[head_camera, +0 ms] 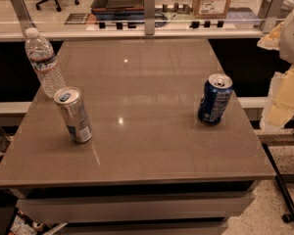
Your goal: Pick redbull can
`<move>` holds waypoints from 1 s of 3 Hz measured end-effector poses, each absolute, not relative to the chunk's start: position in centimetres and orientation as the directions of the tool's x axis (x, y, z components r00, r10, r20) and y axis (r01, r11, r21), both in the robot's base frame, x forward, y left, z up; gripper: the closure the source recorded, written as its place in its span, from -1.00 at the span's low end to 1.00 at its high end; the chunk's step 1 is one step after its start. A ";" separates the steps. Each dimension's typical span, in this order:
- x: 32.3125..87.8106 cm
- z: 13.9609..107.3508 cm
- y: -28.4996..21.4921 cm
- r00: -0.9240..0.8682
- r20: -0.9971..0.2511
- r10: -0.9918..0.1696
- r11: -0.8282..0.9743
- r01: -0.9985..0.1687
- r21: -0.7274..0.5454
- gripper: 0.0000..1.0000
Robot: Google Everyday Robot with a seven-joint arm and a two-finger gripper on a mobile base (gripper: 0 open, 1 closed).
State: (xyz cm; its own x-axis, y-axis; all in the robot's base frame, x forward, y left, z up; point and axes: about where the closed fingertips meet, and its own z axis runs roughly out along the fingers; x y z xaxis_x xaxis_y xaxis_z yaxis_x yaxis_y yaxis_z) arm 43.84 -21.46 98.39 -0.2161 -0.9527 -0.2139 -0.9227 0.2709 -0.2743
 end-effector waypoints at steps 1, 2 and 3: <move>43.8 98.4 -21.5 -0.216 -0.214 -0.953 0.271 -0.923 -0.274 -1.00; 43.5 98.6 -20.8 -0.158 -0.225 -0.961 0.220 -0.932 -0.288 -1.00; 43.0 98.9 -19.2 -0.047 -0.264 -0.963 0.134 -0.936 -0.324 -1.00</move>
Offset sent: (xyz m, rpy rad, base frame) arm -0.0130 0.0198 0.0022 0.0287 -0.0350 0.1868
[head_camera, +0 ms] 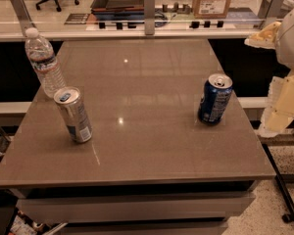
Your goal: Pick redbull can
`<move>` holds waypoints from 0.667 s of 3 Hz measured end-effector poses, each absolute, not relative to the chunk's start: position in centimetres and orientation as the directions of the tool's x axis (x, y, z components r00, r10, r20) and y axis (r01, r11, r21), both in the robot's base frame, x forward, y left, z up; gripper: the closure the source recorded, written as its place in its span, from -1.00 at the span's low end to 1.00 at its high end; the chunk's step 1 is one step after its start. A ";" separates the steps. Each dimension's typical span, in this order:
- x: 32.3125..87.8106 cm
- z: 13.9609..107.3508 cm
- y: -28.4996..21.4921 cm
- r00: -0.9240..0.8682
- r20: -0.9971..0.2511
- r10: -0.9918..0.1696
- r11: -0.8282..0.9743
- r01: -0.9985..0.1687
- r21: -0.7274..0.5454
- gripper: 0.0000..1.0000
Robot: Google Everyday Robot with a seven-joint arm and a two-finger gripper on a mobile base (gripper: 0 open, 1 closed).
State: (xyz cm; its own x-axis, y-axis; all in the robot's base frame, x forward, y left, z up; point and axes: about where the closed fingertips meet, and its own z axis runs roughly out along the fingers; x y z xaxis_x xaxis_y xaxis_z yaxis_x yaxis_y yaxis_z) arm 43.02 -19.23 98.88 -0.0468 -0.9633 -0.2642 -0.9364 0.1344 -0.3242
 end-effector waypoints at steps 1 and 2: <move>43.5 98.4 -17.4 0.001 -0.347 -0.938 0.122 -0.935 -0.333 -1.00; 44.0 97.3 -15.0 -0.010 -0.465 -0.885 0.167 -0.940 -0.296 -1.00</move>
Offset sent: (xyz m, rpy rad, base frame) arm 0.0194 0.0752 -0.0299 0.4199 0.0362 0.0158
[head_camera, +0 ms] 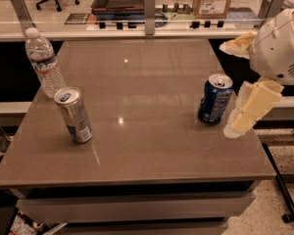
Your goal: Pick redbull can
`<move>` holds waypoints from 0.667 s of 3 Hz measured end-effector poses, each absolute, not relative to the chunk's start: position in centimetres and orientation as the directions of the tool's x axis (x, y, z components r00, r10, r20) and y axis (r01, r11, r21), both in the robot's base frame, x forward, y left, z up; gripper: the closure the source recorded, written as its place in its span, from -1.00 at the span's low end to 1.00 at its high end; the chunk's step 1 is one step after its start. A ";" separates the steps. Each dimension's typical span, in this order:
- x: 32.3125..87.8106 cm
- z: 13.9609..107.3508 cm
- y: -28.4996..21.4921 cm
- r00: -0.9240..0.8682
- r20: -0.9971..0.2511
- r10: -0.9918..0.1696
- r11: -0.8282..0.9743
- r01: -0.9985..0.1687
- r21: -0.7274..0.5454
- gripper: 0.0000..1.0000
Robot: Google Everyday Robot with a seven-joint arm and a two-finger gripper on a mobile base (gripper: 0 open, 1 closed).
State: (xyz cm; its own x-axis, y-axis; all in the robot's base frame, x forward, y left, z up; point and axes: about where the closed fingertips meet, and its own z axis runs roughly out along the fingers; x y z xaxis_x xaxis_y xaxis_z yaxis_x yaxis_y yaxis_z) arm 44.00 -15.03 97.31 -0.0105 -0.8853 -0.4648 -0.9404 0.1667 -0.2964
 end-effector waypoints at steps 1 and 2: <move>43.5 96.4 -12.0 -0.042 -0.583 -0.812 0.222 -0.944 -0.242 -1.00; 42.6 95.7 -8.7 -0.040 -0.674 -0.738 0.240 -0.949 -0.206 -1.00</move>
Offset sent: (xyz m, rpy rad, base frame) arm -0.0240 0.1024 -0.0261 0.4157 0.0622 0.0044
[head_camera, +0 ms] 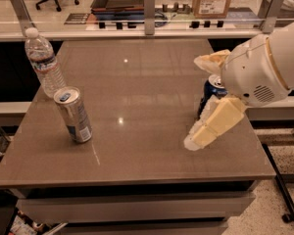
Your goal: Pick redbull can
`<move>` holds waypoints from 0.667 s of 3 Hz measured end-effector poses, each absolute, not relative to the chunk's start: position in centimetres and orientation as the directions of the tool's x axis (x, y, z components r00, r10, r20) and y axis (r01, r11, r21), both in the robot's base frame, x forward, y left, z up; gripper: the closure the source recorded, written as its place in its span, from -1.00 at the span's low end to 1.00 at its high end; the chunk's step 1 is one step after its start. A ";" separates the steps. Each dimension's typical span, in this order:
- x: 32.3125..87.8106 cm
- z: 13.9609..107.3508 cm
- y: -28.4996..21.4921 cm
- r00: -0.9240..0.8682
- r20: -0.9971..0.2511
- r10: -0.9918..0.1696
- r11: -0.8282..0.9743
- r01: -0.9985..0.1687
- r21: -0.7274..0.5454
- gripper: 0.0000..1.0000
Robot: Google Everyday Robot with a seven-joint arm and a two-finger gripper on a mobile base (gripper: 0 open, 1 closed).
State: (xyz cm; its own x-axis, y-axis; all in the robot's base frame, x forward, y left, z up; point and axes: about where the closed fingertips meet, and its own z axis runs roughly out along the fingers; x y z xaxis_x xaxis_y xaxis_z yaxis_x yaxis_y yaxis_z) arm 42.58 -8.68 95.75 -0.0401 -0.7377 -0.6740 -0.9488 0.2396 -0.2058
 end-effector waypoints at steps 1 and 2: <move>42.5 95.0 -5.7 -0.015 -0.762 -0.648 0.243 -0.951 -0.189 -1.00; 43.2 93.8 -2.8 0.025 -0.850 -0.526 0.267 -0.944 -0.192 -1.00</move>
Offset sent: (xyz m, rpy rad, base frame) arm 0.0228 0.0871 -0.0292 0.4925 -0.1391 0.0242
